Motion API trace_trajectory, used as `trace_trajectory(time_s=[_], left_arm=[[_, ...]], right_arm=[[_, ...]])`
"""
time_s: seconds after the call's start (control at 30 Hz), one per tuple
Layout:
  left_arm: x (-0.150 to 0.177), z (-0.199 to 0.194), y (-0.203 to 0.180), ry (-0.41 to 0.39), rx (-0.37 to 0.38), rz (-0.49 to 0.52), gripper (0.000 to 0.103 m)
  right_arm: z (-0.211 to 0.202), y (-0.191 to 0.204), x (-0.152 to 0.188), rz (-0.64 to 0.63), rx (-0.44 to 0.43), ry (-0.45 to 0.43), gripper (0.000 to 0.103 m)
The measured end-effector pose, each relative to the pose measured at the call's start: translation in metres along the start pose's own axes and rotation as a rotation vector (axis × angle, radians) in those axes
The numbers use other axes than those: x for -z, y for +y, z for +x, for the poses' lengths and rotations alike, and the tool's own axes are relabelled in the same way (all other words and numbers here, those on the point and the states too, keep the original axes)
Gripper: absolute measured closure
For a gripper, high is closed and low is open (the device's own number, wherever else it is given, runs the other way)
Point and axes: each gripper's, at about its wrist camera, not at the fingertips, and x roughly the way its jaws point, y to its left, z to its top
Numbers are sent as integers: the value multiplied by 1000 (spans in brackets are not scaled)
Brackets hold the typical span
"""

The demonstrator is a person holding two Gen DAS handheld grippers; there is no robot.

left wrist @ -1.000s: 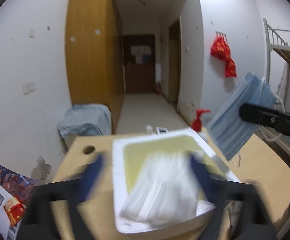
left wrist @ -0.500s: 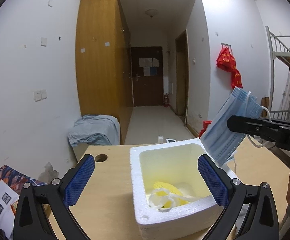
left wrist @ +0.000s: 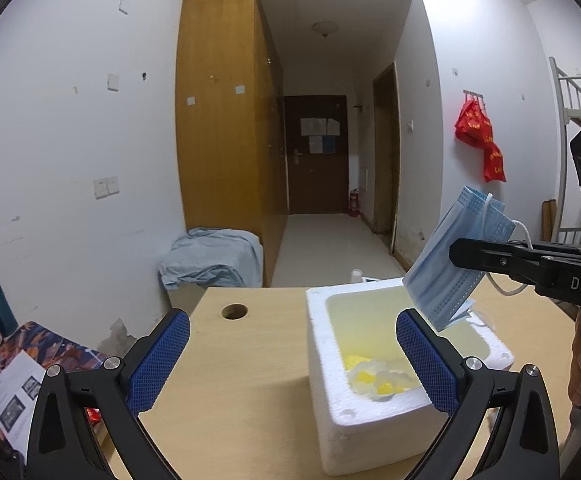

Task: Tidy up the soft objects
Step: 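Lower the face mask into the box and open the right tool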

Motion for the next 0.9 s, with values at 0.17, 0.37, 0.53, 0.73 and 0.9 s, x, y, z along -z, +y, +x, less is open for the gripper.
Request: trace_trajectory(time_s=[0.17,0.37,0.53,0.73,0.9], left_arm=[[2,-5,4,1,-23,-3,0],[4,-6,10,6,-38,-11,0],[4,-7,10,13,-40,-20,0],[4,-10,14,6,-45,-29,0],[3,-9,11,14,-40,-20,0]], right_arm=[[11,1,0,5,-6,18,94],[21,1,3,3,0,49,94],[24,2,5,9,24,69,75],[18,8,7,-17,67,56,11],[16,10,8,-26,72,57,11]])
